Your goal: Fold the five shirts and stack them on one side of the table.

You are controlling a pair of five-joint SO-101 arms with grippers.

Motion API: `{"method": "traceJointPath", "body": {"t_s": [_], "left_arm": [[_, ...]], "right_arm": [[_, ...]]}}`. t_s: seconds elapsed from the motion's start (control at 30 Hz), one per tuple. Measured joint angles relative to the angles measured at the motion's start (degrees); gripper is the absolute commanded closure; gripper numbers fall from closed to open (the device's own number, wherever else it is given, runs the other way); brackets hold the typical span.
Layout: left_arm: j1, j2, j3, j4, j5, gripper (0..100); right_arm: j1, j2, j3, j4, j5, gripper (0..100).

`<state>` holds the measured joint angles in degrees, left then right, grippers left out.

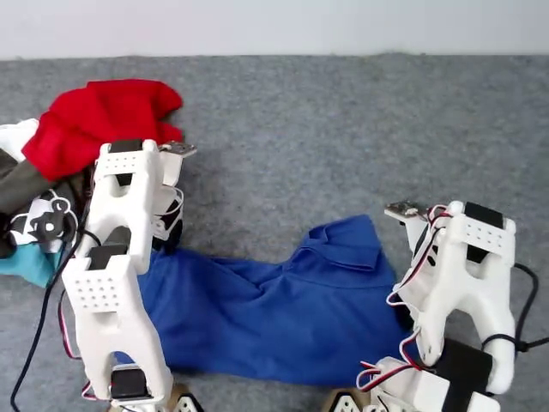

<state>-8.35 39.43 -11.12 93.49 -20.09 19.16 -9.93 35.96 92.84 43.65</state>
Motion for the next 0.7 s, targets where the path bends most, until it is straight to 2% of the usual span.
{"method": "traceJointPath", "body": {"t_s": [0.5, 0.7], "left_arm": [[-0.3, -2.5, 0.3, 4.9, -0.1, 99], [-1.9, -12.0, 3.1, 5.3, -0.1, 99]], "right_arm": [[0.0, 0.0, 0.2, 0.0, -0.2, 82.6], [0.0, 0.0, 0.2, 0.0, -0.2, 82.6]]}}
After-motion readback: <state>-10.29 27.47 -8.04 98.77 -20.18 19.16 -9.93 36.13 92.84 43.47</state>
